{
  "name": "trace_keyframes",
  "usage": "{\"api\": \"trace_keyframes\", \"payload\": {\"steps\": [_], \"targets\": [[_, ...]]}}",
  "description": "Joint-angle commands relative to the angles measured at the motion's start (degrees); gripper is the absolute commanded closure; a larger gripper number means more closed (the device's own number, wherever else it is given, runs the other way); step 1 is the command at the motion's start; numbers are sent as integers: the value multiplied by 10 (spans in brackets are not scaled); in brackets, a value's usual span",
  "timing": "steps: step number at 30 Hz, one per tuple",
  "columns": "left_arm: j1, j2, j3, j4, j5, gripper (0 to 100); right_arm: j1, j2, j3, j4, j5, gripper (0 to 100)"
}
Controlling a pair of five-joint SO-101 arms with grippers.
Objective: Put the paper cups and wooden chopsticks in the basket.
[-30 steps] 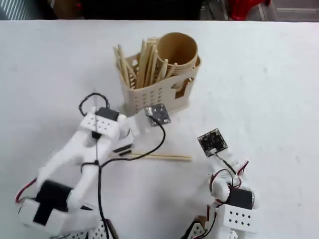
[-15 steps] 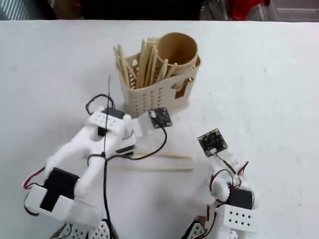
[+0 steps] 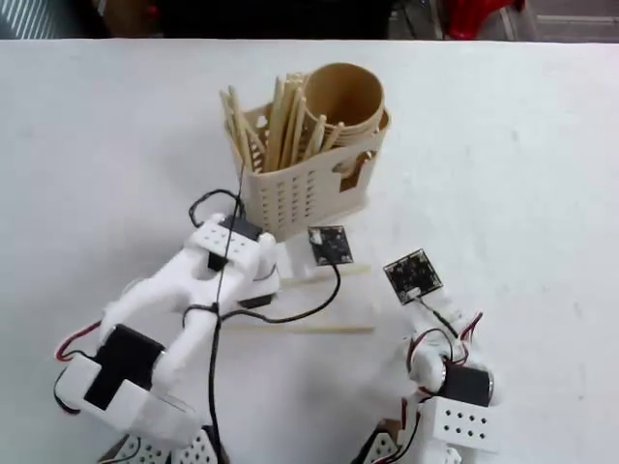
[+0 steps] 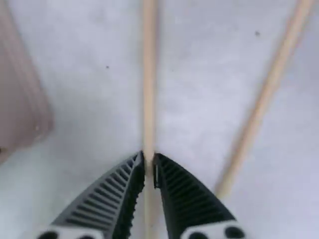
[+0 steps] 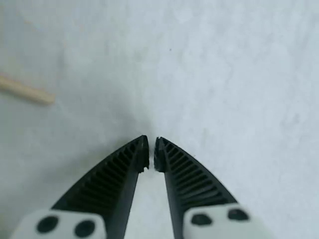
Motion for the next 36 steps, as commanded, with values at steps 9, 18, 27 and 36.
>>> {"api": "trace_keyframes", "payload": {"steps": [9, 18, 27, 36], "targets": [[10, -138, -104, 159, -2, 977, 2, 3, -4, -9, 2, 960], [10, -412, -209, 294, 32, 977, 2, 3, -4, -9, 2, 960], [10, -510, -316, 173, 201, 977, 2, 3, -4, -9, 2, 960], [5, -453, -217, -252, 425, 977, 2, 3, -4, -9, 2, 960]]}}
